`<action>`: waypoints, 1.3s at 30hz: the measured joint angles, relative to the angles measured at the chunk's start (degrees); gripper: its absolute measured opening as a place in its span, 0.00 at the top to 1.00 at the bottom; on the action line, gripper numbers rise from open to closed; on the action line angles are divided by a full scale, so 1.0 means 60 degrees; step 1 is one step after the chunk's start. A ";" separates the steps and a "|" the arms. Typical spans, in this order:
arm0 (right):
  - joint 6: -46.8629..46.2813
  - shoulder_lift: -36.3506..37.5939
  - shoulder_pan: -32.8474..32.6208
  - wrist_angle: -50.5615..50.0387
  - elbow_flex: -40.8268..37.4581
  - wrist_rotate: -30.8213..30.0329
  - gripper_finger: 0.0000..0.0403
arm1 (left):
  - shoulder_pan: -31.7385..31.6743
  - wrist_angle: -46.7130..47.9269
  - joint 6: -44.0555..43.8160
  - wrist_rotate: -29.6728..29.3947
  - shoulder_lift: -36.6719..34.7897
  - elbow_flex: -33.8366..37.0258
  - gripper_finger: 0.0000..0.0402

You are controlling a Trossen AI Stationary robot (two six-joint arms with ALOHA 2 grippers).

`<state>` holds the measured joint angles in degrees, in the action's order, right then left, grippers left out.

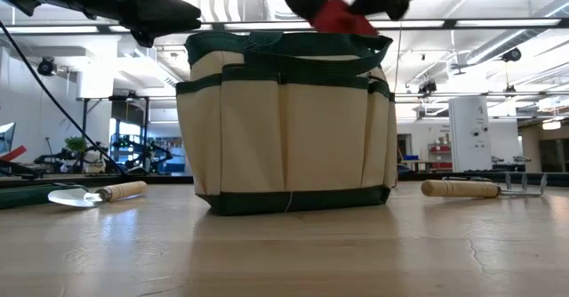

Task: Pick & Place Garden tools in Gardening bag
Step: Put the red gloves into the gardening bag

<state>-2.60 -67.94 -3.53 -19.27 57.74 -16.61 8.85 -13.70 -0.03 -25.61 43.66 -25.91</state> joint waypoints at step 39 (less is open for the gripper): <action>0.2926 -0.3067 -0.1078 -0.1236 0.2530 0.1622 0.98 | -0.0026 -0.0131 0.0012 -0.0248 0.0087 0.0000 0.58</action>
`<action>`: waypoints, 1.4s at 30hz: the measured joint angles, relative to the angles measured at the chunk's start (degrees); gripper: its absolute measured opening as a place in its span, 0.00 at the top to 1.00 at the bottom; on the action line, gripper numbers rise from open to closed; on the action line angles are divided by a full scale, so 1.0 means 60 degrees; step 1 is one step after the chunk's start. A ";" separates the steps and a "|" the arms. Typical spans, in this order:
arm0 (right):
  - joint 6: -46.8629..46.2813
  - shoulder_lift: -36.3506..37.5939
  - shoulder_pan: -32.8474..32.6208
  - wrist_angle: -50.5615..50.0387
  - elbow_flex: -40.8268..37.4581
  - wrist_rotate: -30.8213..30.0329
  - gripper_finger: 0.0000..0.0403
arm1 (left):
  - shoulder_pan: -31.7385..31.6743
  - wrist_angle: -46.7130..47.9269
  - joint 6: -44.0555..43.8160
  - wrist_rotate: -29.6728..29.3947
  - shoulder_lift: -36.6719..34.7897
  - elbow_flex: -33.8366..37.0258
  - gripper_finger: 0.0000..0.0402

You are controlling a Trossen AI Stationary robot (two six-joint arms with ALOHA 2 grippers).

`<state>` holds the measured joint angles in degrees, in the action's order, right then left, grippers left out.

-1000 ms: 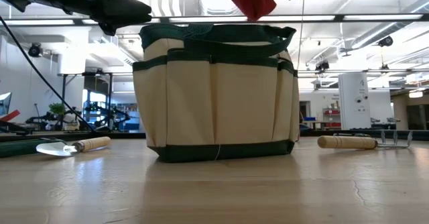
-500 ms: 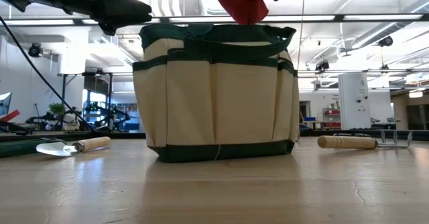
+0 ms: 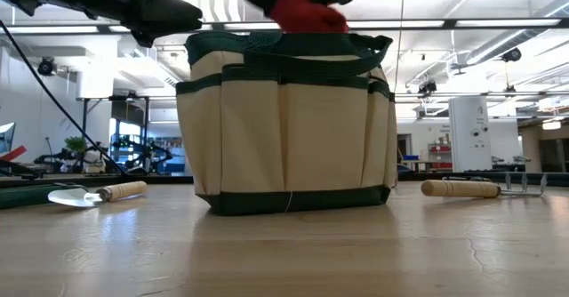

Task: Pick & Place Garden tools in Gardening bag
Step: Put the red gloves into the gardening bag

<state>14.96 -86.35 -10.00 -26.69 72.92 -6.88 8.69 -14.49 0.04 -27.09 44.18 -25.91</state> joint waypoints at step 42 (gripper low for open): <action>-0.0518 -0.2000 -0.0058 -0.3783 0.1750 0.0198 0.98 | -0.0001 0.0067 -0.0012 0.0000 0.0033 0.0000 0.58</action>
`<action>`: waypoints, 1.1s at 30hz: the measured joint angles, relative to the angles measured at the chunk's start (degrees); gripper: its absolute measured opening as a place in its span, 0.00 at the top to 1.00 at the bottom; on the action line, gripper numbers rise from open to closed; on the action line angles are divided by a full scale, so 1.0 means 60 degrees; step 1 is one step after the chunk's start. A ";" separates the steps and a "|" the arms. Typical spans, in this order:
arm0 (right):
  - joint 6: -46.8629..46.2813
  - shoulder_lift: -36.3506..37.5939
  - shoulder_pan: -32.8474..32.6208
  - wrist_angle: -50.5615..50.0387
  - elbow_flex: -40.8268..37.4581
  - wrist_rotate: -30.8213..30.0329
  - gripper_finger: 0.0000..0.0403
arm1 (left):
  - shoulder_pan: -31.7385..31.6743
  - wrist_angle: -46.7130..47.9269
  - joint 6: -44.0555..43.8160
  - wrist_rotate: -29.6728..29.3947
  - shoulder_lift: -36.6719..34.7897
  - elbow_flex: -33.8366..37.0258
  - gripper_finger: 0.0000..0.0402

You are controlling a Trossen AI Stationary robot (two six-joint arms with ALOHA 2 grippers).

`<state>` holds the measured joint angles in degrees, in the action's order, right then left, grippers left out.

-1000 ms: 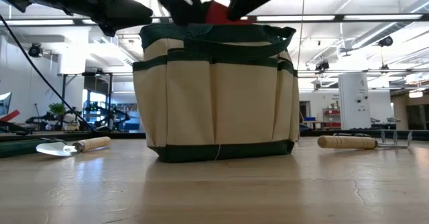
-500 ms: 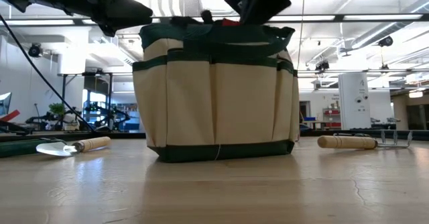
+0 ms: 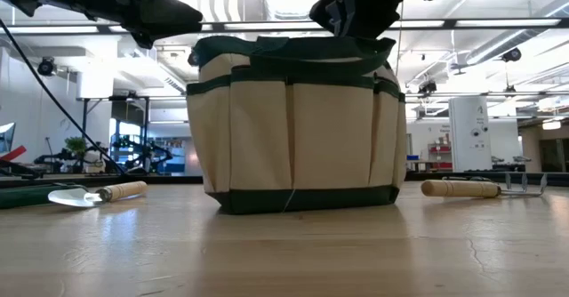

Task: Pick & Place Garden tools in Gardening bag
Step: Put the red gloves into the gardening bag

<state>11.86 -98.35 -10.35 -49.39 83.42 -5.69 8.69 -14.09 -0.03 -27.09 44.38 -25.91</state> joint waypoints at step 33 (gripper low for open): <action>-0.0209 0.0000 -0.0026 -0.0169 -0.0341 0.1008 0.98 | 0.0000 0.0000 0.0000 0.0000 0.0000 0.0000 0.58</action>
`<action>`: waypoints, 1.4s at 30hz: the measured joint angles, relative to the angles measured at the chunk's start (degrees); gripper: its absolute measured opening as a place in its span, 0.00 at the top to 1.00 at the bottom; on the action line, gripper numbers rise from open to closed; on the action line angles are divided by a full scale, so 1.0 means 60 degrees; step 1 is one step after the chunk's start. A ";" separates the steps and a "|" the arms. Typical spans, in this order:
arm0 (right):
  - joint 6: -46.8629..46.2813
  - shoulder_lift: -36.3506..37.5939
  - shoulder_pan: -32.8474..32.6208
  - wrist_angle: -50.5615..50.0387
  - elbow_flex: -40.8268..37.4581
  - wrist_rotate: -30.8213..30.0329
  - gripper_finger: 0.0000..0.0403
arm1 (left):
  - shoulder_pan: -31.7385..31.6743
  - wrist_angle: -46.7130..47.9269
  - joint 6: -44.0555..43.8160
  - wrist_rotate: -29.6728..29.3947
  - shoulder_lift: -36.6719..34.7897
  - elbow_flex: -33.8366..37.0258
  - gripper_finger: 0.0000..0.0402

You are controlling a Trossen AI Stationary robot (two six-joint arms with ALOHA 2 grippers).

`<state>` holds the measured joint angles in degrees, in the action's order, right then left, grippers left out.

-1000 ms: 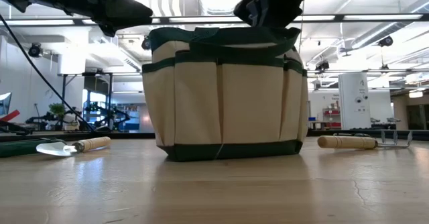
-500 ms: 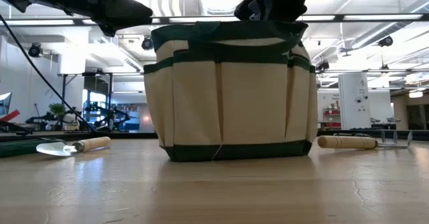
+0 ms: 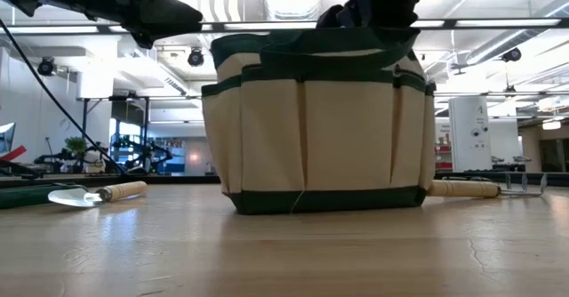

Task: Pick & Place Garden tools in Gardening bag
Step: Put the red gloves into the gardening bag, then put the spray bottle into the gardening bag

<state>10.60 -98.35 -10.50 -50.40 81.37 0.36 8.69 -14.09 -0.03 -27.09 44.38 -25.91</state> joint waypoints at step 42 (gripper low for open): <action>-0.0702 0.0000 0.0000 -0.0362 -0.0153 -0.0656 0.60 | 0.0000 0.0007 0.0004 0.0000 0.0000 0.0000 0.58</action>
<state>6.38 -98.34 -10.50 -52.58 80.45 -3.57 8.69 -14.04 -0.01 -27.09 44.38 -25.91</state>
